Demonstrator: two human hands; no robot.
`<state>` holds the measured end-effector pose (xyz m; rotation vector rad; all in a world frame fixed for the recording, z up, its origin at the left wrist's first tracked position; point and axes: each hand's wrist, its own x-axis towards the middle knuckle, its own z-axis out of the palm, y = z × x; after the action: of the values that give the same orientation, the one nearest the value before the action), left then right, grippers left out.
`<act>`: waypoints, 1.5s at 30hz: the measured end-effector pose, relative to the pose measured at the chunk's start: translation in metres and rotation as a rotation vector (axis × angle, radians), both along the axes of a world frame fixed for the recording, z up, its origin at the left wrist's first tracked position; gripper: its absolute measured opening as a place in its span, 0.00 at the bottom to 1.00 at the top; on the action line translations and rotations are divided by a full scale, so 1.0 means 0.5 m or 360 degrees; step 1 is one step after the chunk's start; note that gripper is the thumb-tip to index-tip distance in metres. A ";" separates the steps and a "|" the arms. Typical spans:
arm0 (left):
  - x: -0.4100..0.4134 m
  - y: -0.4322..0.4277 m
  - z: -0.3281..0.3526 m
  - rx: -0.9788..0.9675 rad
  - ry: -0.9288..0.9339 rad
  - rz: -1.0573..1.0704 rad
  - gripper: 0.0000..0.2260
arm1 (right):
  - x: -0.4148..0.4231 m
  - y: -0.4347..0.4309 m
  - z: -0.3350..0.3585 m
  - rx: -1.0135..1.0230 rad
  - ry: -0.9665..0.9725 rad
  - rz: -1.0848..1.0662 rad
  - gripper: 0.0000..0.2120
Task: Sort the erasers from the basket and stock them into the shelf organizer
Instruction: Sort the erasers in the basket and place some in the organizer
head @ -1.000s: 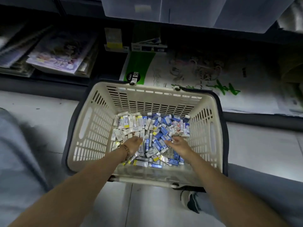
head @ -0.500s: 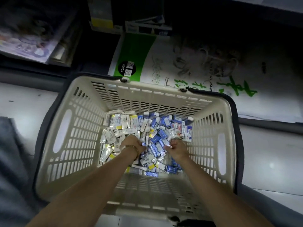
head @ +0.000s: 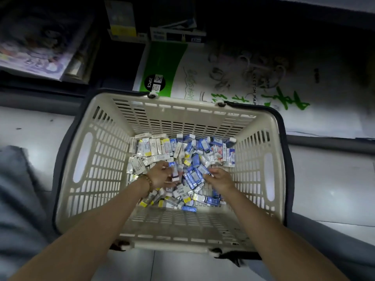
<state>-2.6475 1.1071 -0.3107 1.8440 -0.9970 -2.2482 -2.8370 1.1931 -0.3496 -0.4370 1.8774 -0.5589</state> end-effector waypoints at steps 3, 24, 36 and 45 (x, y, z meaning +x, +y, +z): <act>0.009 -0.012 0.024 0.0046 0.0165 0.0124 0.09 | -0.026 0.001 0.049 -0.0081 -0.0085 0.0016 0.23; 0.059 -0.043 -0.026 0.0147 0.0051 0.0389 0.08 | 0.095 -0.040 0.015 0.0304 0.0114 0.0386 0.28; 0.042 -0.029 -0.022 0.0315 0.0069 0.0417 0.07 | 0.052 -0.009 0.013 0.0045 0.0211 0.0538 0.12; 0.019 0.015 0.017 0.0449 0.0422 0.0432 0.16 | 0.078 -0.045 0.122 -0.0362 -0.0266 0.0204 0.08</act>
<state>-2.6379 1.1148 -0.3021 1.5916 -0.3807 -2.4684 -2.7979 1.1707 -0.2887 -0.6356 1.6206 -0.7033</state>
